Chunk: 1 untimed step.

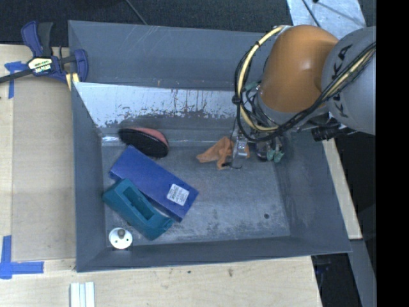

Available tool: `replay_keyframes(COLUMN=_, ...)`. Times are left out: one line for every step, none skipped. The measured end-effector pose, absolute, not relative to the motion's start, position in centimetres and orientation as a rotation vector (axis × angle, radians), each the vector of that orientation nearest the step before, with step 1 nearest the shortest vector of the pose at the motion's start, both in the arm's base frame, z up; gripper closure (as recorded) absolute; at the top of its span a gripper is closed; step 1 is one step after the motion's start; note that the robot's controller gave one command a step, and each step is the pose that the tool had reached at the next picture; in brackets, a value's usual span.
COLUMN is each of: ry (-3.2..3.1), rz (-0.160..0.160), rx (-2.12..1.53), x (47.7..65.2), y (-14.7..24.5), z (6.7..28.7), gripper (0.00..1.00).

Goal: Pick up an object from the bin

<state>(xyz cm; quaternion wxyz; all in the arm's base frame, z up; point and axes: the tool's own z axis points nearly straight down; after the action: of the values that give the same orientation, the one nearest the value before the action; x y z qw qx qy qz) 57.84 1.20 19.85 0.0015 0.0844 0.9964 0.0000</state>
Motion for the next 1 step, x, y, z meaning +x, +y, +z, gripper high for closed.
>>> replay_keyframes(ry=3.128, rz=0.0, rx=0.264, x=57.84, y=1.21, z=19.85, gripper=1.0)
